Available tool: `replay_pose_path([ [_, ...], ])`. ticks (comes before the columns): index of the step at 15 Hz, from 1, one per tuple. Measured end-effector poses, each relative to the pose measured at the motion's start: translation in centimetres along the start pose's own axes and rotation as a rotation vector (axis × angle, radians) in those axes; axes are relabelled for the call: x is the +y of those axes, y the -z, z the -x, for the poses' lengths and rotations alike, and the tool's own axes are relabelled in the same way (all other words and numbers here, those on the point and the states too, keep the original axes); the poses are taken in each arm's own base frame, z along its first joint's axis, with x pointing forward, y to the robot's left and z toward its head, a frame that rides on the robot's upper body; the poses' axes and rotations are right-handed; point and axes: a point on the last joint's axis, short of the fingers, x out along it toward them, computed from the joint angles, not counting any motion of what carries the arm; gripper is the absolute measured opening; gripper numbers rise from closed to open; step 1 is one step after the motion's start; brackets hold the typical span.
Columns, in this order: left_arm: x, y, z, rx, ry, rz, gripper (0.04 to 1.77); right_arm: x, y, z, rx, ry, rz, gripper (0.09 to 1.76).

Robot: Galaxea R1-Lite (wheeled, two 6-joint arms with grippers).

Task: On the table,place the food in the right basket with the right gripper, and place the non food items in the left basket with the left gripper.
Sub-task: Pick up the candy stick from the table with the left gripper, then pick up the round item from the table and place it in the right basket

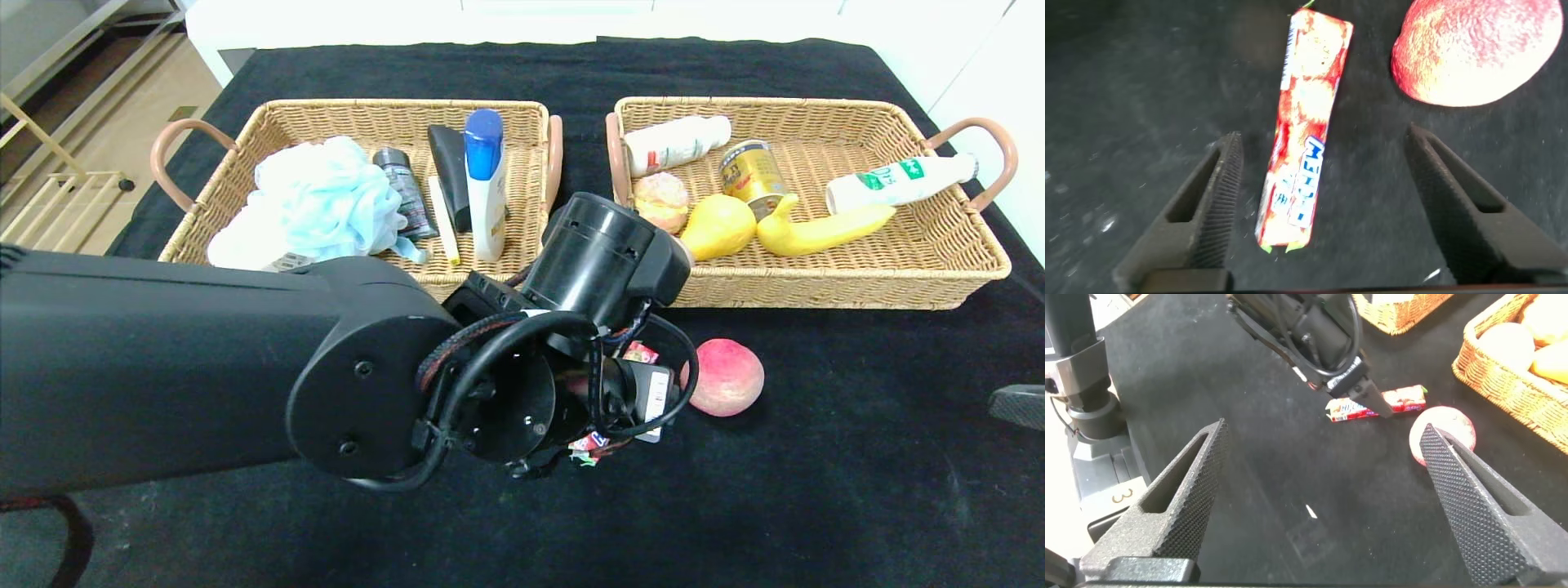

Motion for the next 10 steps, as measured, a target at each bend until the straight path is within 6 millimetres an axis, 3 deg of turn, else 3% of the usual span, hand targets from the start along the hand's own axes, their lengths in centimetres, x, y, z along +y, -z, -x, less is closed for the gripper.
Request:
replay_pose_path([
  [4, 1.0, 0.6, 2.0, -0.018, -0.028, -0.082, 1.56, 0.0, -0.1, 0.0, -0.003, 0.000, -0.001, 1.71],
  [10, 2.9, 2.3, 4.2, -0.254, 0.007, -0.232, 1.64, -0.3, 0.2, -1.0, 0.037, 0.041, -0.010, 1.71],
])
